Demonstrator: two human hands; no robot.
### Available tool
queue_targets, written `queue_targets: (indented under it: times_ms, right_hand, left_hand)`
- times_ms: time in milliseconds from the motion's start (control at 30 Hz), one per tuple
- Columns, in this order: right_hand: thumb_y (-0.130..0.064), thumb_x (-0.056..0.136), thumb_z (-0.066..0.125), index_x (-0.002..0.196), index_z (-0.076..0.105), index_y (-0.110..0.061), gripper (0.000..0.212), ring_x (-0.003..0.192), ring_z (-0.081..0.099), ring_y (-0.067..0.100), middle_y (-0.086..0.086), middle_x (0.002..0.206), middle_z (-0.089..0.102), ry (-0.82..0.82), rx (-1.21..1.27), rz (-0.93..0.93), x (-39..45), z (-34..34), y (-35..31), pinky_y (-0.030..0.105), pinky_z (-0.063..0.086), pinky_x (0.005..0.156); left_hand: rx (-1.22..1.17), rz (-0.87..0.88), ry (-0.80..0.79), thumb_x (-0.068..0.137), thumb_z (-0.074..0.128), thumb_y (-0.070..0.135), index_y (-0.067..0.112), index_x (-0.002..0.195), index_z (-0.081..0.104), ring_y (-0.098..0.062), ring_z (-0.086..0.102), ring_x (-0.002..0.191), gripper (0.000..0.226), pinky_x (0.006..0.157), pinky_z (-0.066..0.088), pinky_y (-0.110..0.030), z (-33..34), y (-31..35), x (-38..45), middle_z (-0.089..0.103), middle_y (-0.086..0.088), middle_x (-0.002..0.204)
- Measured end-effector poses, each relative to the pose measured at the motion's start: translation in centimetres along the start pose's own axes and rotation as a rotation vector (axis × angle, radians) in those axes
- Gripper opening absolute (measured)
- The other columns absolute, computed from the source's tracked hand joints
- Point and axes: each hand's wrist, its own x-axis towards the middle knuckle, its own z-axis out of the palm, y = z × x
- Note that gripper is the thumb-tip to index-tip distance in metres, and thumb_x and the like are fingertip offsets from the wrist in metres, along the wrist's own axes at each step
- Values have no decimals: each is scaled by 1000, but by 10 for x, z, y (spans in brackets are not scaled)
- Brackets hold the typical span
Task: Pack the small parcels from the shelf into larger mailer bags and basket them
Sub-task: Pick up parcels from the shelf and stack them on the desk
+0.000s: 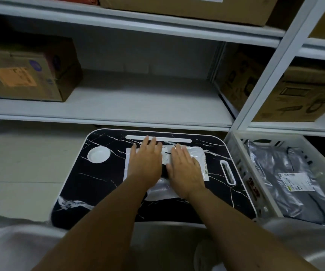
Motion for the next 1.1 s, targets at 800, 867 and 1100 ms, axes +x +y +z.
queue_targets:
  times_ms: [800,867,1100]
  right_hand:
    - [-34,95,52,146,28,-26,57,149,5,21,-1,161,13,-100,-12,-3,28,32,-9,55,7,117]
    - [-41,95,52,153,14,-27,71,150,-5,22,-1,163,1,-169,-37,-21,25,43,-5,57,5,117]
    - [-48,102,17,153,2,-36,54,149,-14,24,-2,163,-9,-129,-59,-19,19,58,3,58,-1,117]
  left_hand:
    - [-30,-9,-226,91,55,43,15,152,13,-26,6,148,79,118,14,-48,48,0,5,8,-10,160]
    - [-27,-7,-281,96,45,44,18,153,-1,-25,-5,149,78,118,8,-53,59,-2,1,-5,-7,161]
    - [-30,-130,-435,97,2,55,25,149,-20,-24,-14,147,64,116,0,-57,71,-20,-15,-17,-10,159]
